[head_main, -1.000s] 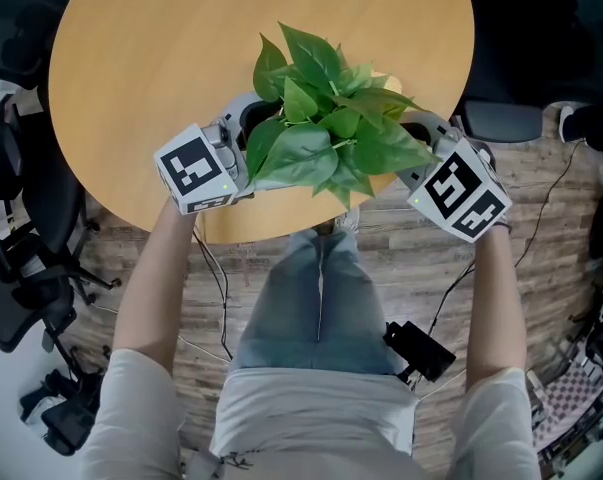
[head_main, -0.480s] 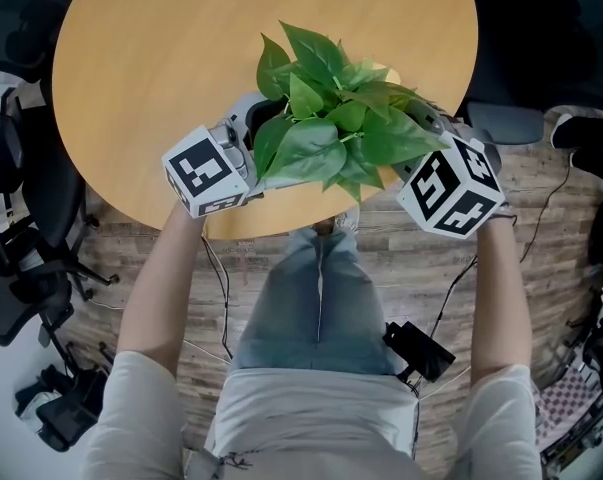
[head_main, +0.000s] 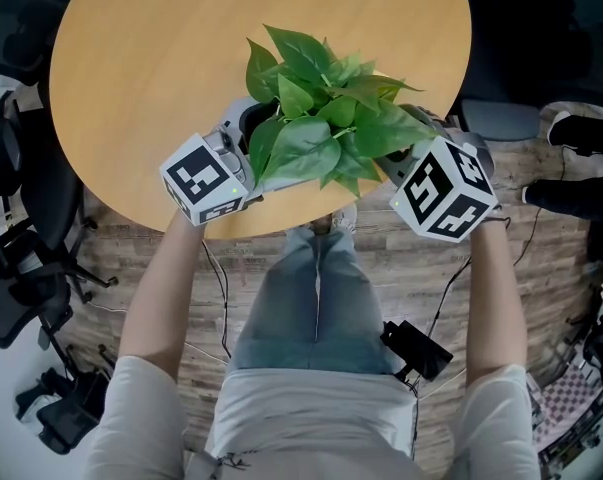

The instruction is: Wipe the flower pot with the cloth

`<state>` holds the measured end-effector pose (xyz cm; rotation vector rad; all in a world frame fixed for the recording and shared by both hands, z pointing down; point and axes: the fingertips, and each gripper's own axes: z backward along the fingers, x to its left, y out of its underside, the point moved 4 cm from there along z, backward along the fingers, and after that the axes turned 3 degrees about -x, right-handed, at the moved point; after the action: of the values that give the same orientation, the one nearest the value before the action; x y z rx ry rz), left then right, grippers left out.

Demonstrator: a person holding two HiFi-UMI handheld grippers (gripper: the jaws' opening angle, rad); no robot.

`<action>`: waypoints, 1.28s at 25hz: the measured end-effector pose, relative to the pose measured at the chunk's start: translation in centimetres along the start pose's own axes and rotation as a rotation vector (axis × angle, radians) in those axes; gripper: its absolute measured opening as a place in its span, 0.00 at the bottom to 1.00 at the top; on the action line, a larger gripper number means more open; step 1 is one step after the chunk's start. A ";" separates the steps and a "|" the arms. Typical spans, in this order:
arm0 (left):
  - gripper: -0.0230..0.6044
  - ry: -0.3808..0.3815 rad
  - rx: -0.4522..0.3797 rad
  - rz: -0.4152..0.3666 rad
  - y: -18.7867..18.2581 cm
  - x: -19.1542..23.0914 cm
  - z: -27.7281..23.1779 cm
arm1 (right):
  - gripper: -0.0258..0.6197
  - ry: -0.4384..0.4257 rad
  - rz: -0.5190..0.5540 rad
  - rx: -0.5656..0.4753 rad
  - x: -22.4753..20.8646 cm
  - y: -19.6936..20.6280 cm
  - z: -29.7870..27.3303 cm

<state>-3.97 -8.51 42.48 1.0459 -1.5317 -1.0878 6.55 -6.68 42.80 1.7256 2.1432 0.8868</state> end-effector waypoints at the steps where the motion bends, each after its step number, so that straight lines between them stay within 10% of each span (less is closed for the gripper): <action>1: 0.79 -0.008 -0.003 0.002 0.0 0.0 0.0 | 0.13 -0.001 0.000 0.000 0.0 0.0 0.0; 32: 0.79 -0.252 -0.020 0.043 0.3 -1.1 -0.9 | 0.13 -0.028 -0.006 -0.004 2.5 0.5 0.3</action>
<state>-2.92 -7.54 42.68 0.8834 -1.7296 -1.2392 6.49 -4.18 43.27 1.7186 2.1262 0.8595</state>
